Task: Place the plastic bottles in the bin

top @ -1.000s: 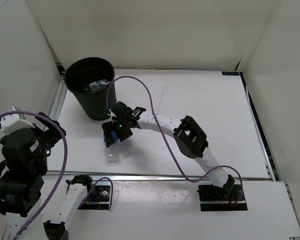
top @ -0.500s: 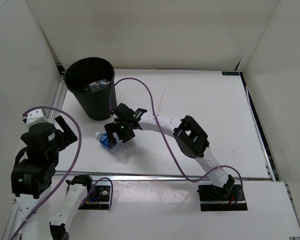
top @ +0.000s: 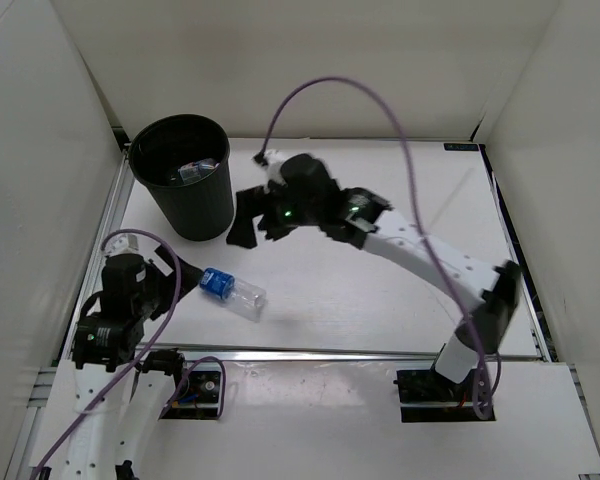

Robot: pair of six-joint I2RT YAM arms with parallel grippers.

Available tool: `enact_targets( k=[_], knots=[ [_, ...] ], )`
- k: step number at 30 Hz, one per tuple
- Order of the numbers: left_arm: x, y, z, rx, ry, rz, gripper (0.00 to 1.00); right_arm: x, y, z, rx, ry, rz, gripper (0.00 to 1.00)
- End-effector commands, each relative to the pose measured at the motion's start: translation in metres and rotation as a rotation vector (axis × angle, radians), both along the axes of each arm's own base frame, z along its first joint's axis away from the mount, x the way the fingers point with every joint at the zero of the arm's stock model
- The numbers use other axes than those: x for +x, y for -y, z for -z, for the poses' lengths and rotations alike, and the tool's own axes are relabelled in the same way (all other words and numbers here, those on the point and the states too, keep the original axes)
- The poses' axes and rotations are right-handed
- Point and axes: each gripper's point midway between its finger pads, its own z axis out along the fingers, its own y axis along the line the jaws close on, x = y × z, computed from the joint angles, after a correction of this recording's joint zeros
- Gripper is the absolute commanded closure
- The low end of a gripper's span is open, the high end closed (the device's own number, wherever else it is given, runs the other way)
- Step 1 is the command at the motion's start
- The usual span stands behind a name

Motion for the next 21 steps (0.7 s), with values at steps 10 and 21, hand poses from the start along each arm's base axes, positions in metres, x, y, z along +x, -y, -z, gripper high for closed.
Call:
enact_targets(
  k=[10,21],
  knots=[
    [0.026,0.082,0.083,-0.594,-0.175,0.03,0.0,0.035,0.087,-0.118,0.121,0.189,0.206,0.0],
    [0.082,0.069,0.093,-0.527,-0.25,-0.125,0.0,0.04,0.121,-0.136,0.145,0.191,0.229,0.0]
  ],
)
